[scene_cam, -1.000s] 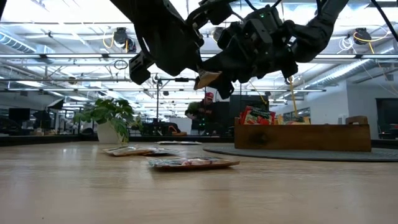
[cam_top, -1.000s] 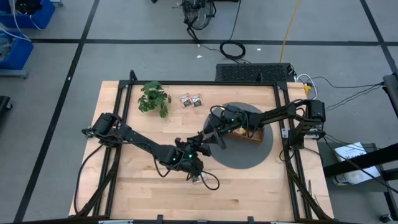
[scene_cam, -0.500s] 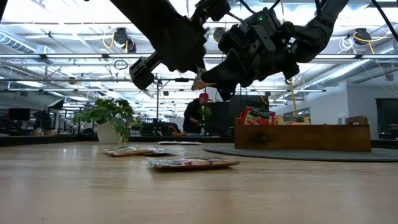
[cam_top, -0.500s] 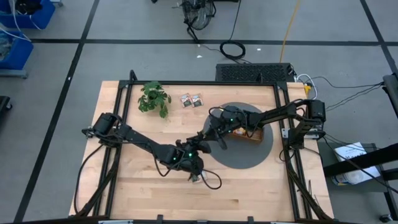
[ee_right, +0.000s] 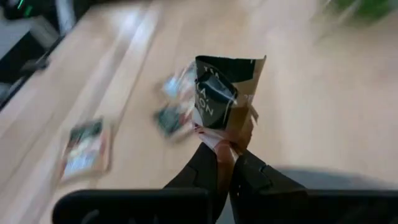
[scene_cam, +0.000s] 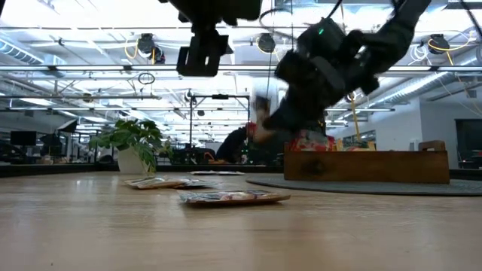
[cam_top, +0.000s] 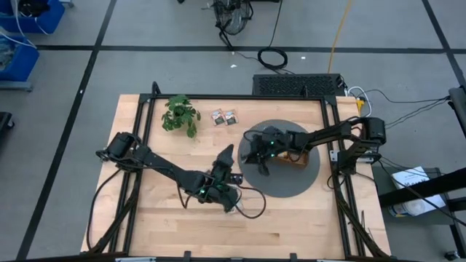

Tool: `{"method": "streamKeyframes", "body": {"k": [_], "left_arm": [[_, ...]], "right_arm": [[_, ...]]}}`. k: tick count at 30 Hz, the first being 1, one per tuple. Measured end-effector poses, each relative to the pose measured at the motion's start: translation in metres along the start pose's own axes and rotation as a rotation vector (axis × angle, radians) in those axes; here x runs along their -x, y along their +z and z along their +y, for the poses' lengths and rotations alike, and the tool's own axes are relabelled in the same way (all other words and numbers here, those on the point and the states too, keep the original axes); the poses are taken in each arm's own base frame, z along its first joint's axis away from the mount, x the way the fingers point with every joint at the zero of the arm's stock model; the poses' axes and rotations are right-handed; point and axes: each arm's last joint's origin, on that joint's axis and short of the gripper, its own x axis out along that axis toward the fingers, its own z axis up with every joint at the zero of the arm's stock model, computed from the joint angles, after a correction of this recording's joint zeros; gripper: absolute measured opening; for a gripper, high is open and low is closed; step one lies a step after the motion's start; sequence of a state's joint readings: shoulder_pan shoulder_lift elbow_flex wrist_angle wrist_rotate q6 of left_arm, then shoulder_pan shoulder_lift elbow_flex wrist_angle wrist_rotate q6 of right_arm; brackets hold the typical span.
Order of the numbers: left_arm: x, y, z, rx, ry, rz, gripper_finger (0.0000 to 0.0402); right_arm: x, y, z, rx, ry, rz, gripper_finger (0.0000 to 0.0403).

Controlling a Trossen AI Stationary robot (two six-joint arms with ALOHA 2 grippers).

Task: Pick & Place Tea
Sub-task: Put the brown tea bag into the right section of the wooden organizer

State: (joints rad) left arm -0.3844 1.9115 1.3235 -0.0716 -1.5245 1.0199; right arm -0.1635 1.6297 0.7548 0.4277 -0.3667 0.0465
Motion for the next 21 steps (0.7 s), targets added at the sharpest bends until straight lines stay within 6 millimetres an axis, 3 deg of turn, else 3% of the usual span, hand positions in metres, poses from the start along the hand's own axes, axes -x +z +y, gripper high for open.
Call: {"method": "streamKeyframes", "body": {"k": [3,8,16,21], "left_arm": [[0.008,-0.003,0.005,0.098,0.027,0.018,0.0254],[0.011,-0.019,0.028,0.343,0.033,0.014,0.027],[0.002,-0.071,0.058,0.672,0.04,0.036,0.0271],[-0.002,-0.09,0.067,0.802,0.011,0.039,0.0271]], "right_arm": [[0.018,0.002,0.006,0.02,-0.082,-0.039,0.0008],[0.048,-0.014,0.026,-0.014,-0.154,-0.051,0.0008],[0.095,-0.037,0.058,-0.069,-0.321,-0.074,0.0008],[0.11,-0.051,0.069,-0.089,-0.392,-0.055,0.0008]]}}
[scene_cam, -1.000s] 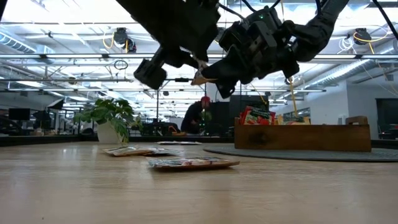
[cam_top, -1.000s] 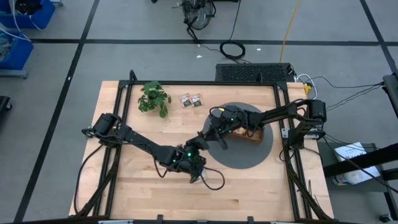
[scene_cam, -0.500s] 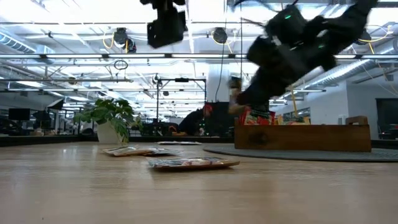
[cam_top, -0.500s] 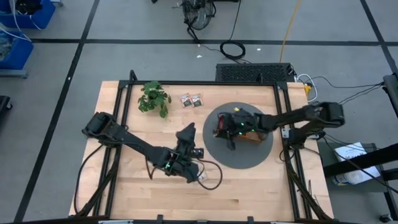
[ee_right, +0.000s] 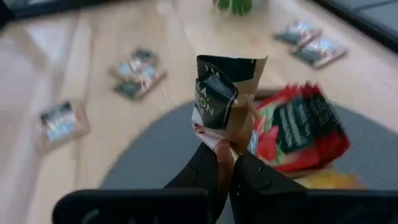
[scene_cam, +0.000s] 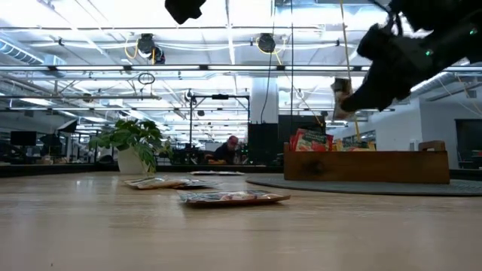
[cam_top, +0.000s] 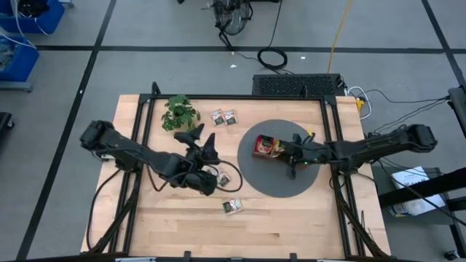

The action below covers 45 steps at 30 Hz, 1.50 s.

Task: Pick & Place Tea
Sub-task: Put the brown tea bag into the right section of the wooden organizer

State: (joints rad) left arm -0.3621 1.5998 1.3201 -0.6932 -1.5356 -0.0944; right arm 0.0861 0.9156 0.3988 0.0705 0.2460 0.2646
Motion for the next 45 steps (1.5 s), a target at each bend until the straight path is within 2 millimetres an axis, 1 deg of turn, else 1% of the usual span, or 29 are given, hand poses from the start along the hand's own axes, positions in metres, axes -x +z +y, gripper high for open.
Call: {"method": "streamKeyframes", "body": {"k": [2,5,10,15,19,21,24,26,28,30,32,33,35,38,40,42,45], "left_arm": [[-0.001,-0.002,0.004,0.002,-0.014,0.007,0.0271],[-0.003,-0.008,0.013,0.024,-0.028,0.02,0.0271],[-0.008,-0.024,0.034,0.145,-0.139,0.107,0.0271],[-0.01,-0.033,0.048,0.194,-0.147,0.15,0.0271],[-0.014,-0.034,0.052,0.193,-0.163,0.176,0.0271],[-0.019,-0.036,0.051,0.186,-0.164,0.195,0.0271],[-0.028,-0.04,0.048,0.166,-0.163,0.227,0.0271],[-0.037,-0.037,0.045,0.148,-0.189,0.236,0.0271],[-0.049,-0.027,0.041,0.118,-0.285,0.224,0.0271],[-0.064,-0.012,0.039,0.121,-0.446,0.153,0.0271],[-0.078,0.0,0.04,0.145,-0.604,0.039,0.0271],[-0.085,0.003,0.041,0.166,-0.674,-0.016,0.0271],[-0.097,0.005,0.044,0.201,-0.813,-0.084,0.0271],[-0.116,-0.003,0.056,0.268,-0.982,-0.12,0.0271],[-0.13,-0.011,0.058,0.337,-1.031,-0.145,0.0271],[-0.143,-0.031,0.058,0.392,-1.051,-0.116,0.0271],[-0.159,-0.054,0.063,0.528,-1.031,-0.15,0.0271]], "right_arm": [[0.006,0.0,0.002,-0.005,-0.015,-0.005,0.0008],[0.012,-0.007,0.002,0.016,-0.054,0.036,0.0008],[0.023,-0.011,0.002,0.029,-0.102,0.047,0.0008],[0.031,-0.013,-0.002,0.009,-0.142,0.055,0.0008],[0.037,-0.018,-0.005,-0.021,-0.157,0.087,0.0008],[0.04,-0.02,-0.007,-0.032,-0.167,0.103,0.0008],[0.043,-0.019,-0.009,-0.046,-0.187,0.083,0.0008],[0.045,-0.019,-0.009,-0.048,-0.185,0.078,0.0008],[0.046,-0.017,-0.01,-0.055,-0.179,0.062,0.0008],[0.047,-0.017,-0.01,-0.06,-0.176,0.054,0.0008],[0.048,-0.017,-0.01,-0.061,-0.175,0.051,0.0008],[0.048,-0.017,-0.01,-0.064,-0.176,0.054,0.0008],[0.048,-0.018,-0.01,-0.067,-0.177,0.06,0.0008],[0.049,-0.022,-0.012,-0.076,-0.191,0.101,0.0008],[0.05,-0.025,-0.013,-0.077,-0.204,0.13,0.0008],[0.05,-0.026,-0.014,-0.081,-0.21,0.141,0.0008],[0.05,-0.026,-0.014,-0.081,-0.205,0.144,0.0008]]}}
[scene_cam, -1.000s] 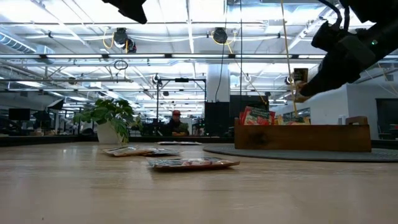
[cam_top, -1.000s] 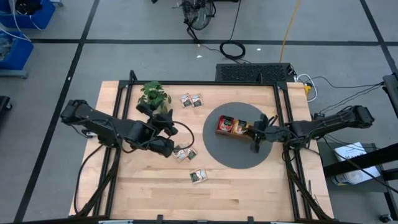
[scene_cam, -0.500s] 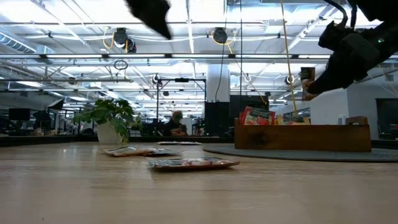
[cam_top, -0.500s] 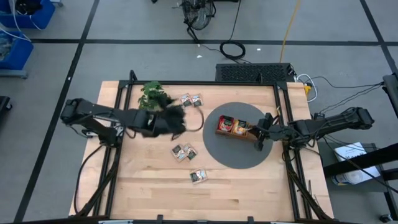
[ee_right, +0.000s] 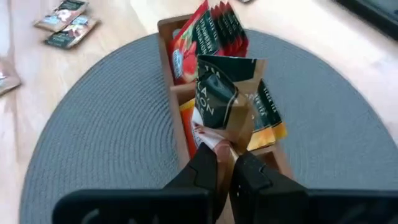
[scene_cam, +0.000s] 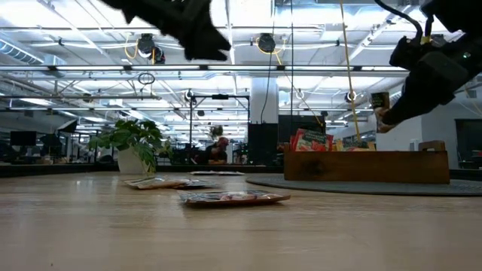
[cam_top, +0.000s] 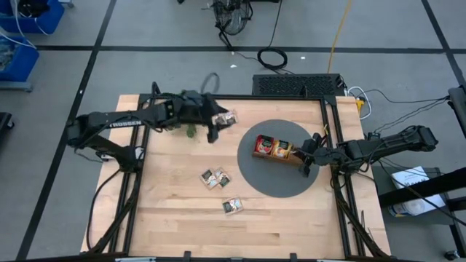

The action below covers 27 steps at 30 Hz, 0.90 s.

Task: Pick & Place Tea
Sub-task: Put the brown tea bag into the right section of the wooden organizer

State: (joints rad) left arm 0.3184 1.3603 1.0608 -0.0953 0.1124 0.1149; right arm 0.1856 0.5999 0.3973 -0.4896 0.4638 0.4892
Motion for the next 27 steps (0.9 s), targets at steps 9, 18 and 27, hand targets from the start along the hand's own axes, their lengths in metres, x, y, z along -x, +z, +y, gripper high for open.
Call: {"method": "streamKeyframes", "body": {"k": [9,18,27], "left_arm": [[0.035,-0.045,0.02,0.116,0.054,-0.228,0.0271],[0.045,-0.05,0.017,0.109,0.059,-0.274,0.0271],[0.045,-0.05,0.017,0.108,0.059,-0.276,0.0271]], "right_arm": [[-0.001,-0.011,-0.005,-0.075,-0.034,0.093,0.0008],[-0.011,-0.028,-0.008,-0.153,-0.052,0.109,0.0008],[-0.019,-0.038,-0.01,-0.226,-0.063,0.084,0.0031]]}}
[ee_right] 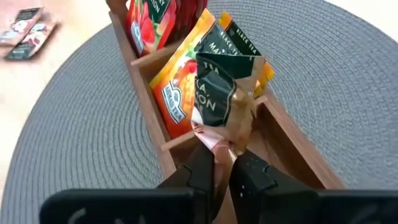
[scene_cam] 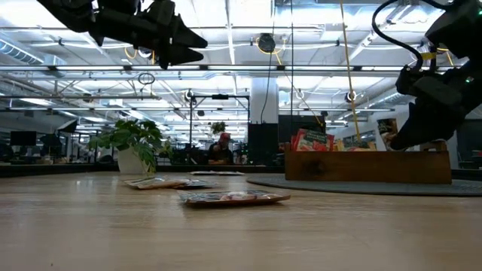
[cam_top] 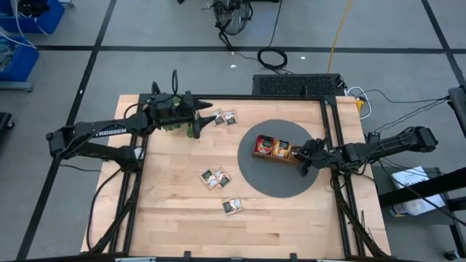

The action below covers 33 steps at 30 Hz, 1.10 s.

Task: Pick & Place Tea
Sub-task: Put the brown tea bag into the right section of the wooden organizer

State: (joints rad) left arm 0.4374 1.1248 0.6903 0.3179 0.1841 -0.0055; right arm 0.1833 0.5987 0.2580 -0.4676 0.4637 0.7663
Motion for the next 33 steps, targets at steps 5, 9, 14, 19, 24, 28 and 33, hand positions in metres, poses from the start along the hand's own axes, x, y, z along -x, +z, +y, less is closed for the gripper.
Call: {"method": "streamKeyframes", "body": {"k": [5,9,14,19,24,28,33], "left_arm": [[0.0,0.0,0.0,0.0,0.0,0.0,0.0271],[0.0,0.0,0.0,0.0,0.0,0.0,0.0271],[0.0,0.0,0.0,0.0,0.0,0.0,0.0271],[0.0,0.0,0.0,0.0,0.0,0.0,0.0271],[0.0,0.0001,0.0,0.0,0.0,0.0,0.0271],[-0.0001,0.0001,0.0,0.0,0.0,0.0,0.0271],[-0.0002,0.0,0.0,0.0,0.001,0.001,0.0271]], "right_arm": [[-0.0002,0.0002,0.0,-0.052,0.0,-0.011,0.0048],[0.0,0.0011,0.0008,-0.064,0.011,-0.02,0.0064],[-0.0002,0.0026,0.0025,-0.076,0.03,-0.035,0.0085],[-0.0002,0.0029,0.0028,-0.071,0.033,-0.038,0.0104],[-0.0002,0.003,0.0028,-0.08,0.033,-0.039,0.0104],[-0.0002,0.0027,0.0026,-0.082,0.03,-0.037,0.0101],[-0.0001,0.0029,0.0026,-0.084,0.031,-0.038,0.0114]]}}
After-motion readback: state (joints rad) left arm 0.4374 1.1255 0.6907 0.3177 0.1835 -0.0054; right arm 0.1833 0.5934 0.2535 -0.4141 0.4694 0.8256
